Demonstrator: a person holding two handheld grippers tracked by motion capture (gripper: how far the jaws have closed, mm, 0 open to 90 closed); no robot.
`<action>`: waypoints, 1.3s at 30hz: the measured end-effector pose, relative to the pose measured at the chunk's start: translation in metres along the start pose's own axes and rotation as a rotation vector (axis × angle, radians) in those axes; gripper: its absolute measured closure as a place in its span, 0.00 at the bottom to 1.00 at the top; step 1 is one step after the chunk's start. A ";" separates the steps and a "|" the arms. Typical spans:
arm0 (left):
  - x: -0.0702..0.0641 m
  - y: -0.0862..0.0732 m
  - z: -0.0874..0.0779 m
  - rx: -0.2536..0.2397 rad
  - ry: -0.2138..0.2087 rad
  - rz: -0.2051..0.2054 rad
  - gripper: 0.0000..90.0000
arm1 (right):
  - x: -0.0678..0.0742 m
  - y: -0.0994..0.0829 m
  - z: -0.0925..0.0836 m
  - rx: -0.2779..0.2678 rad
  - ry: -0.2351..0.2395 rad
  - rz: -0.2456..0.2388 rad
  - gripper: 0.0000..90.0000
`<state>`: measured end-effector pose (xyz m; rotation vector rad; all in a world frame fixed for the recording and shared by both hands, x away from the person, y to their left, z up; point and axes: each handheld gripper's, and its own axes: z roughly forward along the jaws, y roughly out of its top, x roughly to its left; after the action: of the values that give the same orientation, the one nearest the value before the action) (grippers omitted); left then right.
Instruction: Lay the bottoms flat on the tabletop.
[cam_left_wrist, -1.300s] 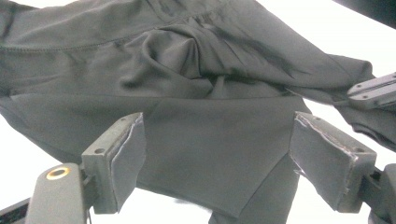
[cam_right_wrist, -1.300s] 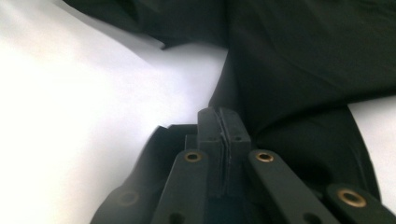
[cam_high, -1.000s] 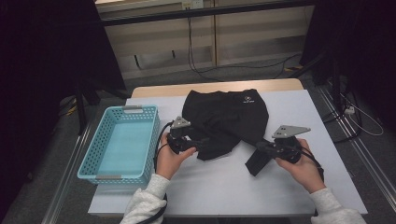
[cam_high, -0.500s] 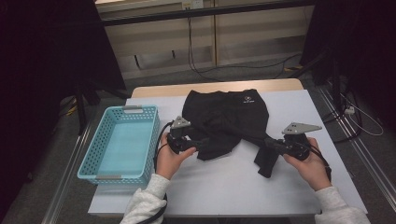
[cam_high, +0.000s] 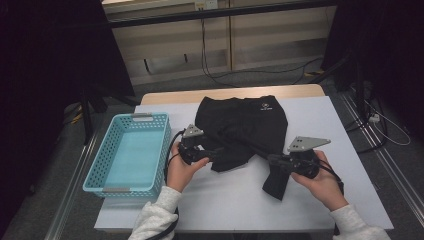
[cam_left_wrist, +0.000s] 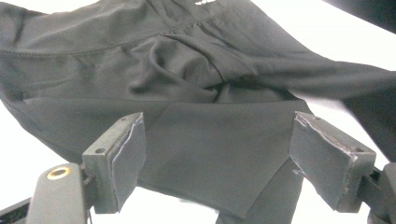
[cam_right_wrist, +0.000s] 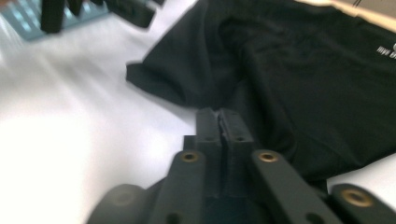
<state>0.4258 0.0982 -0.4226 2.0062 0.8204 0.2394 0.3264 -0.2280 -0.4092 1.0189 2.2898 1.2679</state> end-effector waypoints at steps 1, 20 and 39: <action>0.000 0.000 0.000 -0.002 0.000 0.001 0.22 | 0.001 -0.001 0.003 0.014 -0.004 0.000 0.86; -0.004 0.000 0.002 0.008 -0.010 0.007 0.22 | -0.051 -0.034 0.015 0.129 -0.233 0.190 0.64; -0.006 0.001 0.000 0.000 -0.011 0.009 0.22 | -0.051 -0.027 0.015 0.143 -0.225 0.181 0.76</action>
<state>0.4218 0.0944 -0.4213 2.0094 0.8047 0.2330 0.3585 -0.2651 -0.4421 1.3711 2.1790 1.0049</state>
